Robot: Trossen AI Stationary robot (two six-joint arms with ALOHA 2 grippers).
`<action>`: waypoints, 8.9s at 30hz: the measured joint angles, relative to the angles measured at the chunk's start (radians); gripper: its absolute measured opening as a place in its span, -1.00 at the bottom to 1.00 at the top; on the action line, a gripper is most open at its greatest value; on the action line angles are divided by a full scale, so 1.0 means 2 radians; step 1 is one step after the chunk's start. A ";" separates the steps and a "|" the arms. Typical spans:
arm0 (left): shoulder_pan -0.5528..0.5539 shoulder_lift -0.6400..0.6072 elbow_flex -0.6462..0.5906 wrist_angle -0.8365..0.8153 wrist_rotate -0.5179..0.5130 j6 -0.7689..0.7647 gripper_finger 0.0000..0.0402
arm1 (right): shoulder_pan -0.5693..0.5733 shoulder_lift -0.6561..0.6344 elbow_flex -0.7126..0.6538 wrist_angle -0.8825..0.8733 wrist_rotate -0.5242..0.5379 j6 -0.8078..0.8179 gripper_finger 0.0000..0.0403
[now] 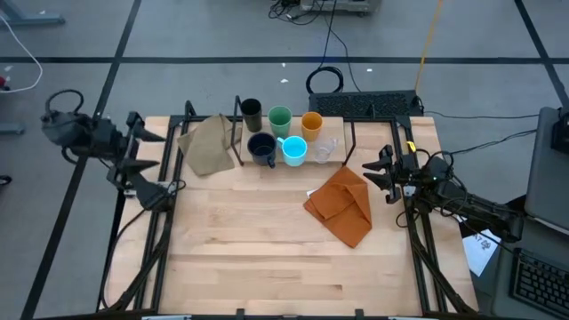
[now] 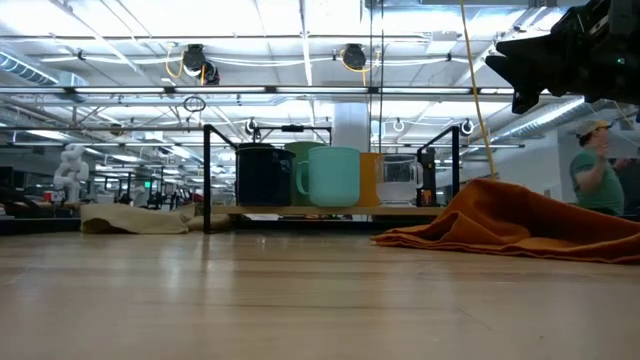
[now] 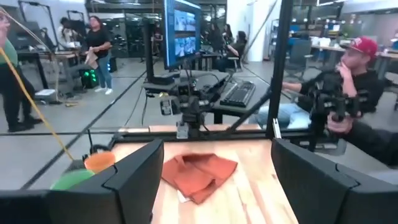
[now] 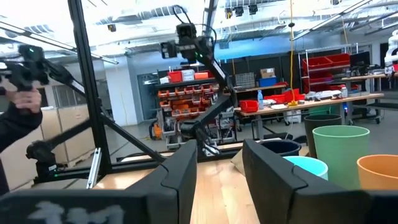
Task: Stack small to large cups/mugs on shelf
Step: Return to Home Position
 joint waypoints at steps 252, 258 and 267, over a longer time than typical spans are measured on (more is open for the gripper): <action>0.387 -0.140 -0.557 0.412 0.303 -0.003 0.49 | 0.229 0.002 -0.005 -0.145 0.251 -0.106 -0.40; 0.387 -0.140 -0.557 0.410 0.309 -0.010 0.49 | 0.229 0.005 -0.005 -0.146 0.251 -0.101 -0.40; 0.387 -0.140 -0.557 0.408 0.331 -0.012 0.49 | 0.229 0.006 -0.005 -0.141 0.251 -0.089 -0.40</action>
